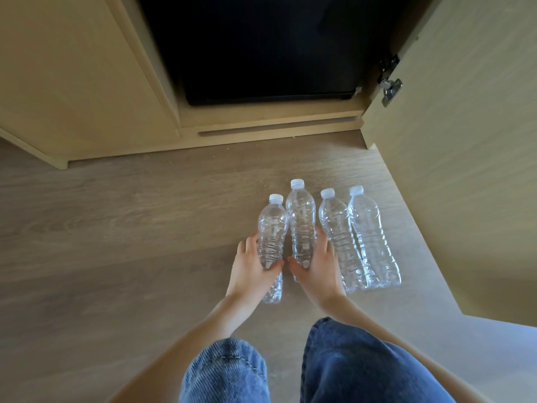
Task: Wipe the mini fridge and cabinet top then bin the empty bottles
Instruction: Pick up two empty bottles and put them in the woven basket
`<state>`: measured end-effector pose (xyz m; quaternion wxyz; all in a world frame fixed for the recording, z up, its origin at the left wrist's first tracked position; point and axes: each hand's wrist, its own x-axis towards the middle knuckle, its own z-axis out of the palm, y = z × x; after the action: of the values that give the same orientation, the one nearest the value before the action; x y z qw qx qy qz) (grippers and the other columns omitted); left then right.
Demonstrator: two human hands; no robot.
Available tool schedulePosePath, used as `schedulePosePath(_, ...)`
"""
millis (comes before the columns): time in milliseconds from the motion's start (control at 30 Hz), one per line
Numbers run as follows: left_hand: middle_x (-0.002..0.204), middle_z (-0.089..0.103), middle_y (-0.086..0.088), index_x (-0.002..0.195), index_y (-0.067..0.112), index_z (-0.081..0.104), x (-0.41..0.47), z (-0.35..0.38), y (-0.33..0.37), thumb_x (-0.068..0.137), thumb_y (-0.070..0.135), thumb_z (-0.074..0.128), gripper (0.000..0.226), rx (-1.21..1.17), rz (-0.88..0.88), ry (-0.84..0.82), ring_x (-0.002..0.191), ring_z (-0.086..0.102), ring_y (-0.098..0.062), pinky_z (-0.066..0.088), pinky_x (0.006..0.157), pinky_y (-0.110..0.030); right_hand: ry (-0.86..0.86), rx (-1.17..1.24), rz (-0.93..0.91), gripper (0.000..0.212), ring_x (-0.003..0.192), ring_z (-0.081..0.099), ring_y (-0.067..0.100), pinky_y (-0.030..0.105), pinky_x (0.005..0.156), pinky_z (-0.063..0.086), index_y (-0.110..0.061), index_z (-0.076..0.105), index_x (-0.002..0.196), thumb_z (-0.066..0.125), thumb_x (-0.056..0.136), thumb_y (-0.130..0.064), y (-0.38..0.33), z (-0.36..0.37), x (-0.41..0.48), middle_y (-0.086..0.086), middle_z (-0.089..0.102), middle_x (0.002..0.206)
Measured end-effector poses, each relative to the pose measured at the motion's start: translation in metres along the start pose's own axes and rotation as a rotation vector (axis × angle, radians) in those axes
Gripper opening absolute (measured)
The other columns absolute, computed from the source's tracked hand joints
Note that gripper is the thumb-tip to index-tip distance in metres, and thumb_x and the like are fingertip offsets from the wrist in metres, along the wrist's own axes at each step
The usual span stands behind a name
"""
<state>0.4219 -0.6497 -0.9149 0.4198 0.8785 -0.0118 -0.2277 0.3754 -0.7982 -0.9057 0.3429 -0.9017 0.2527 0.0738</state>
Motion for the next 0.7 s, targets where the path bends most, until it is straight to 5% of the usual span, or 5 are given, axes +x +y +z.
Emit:
schedulePosePath(167,0.115,0.048,0.013,0.135,0.022,0.047,-0.001,-0.004,0.002,0.078,0.038,0.076,0.067,-0.037,-0.03,0.062,0.101,0.051,-0.005,0.037,0.073,-0.006,0.036,0.062,0.077,0.093,0.133,0.041,0.029,0.048,0.109,0.041,-0.006,0.027,0.152,0.077,0.08,-0.035,0.004,0.001,0.001,0.012,0.046,0.14)
schedulePosePath(333,0.097,0.06,0.004,0.103,0.024,0.06,-0.012,-0.032,0.026,0.074,0.031,0.081,0.036,-0.101,-0.074,0.184,0.092,0.058,-0.014,0.043,0.075,-0.019,0.066,0.138,0.066,0.091,0.127,0.045,0.03,0.052,0.103,0.044,-0.007,0.039,0.146,0.064,0.069,-0.051,-0.017,-0.022,-0.014,0.01,0.052,0.135)
schedulePosePath(467,0.099,0.066,0.01,0.102,0.031,0.065,-0.035,-0.074,0.07,0.072,0.04,0.08,0.035,-0.192,-0.188,0.235,0.094,0.064,-0.008,0.048,0.083,-0.023,0.063,0.194,0.11,0.086,0.126,0.048,0.034,0.047,0.105,0.042,-0.006,0.041,0.144,0.069,0.07,-0.04,-0.053,-0.068,-0.044,0.013,0.052,0.134)
schedulePosePath(600,0.101,0.065,0.011,0.097,0.04,0.062,-0.072,-0.129,0.139,0.072,0.038,0.082,0.032,-0.217,-0.178,0.247,0.092,0.064,-0.003,0.047,0.082,-0.018,0.05,0.192,0.111,0.077,0.127,0.047,0.029,0.028,0.098,0.036,-0.009,0.043,0.143,0.079,0.078,-0.028,-0.103,-0.138,-0.072,0.009,0.053,0.135)
schedulePosePath(700,0.103,0.064,0.011,0.099,0.042,0.06,-0.107,-0.177,0.2,0.072,0.037,0.082,0.035,-0.212,-0.162,0.24,0.093,0.063,-0.001,0.045,0.081,-0.014,0.058,0.22,0.121,0.077,0.129,0.046,0.025,0.034,0.105,0.04,-0.015,0.042,0.144,0.077,0.077,-0.032,-0.15,-0.201,-0.093,0.004,0.051,0.139)
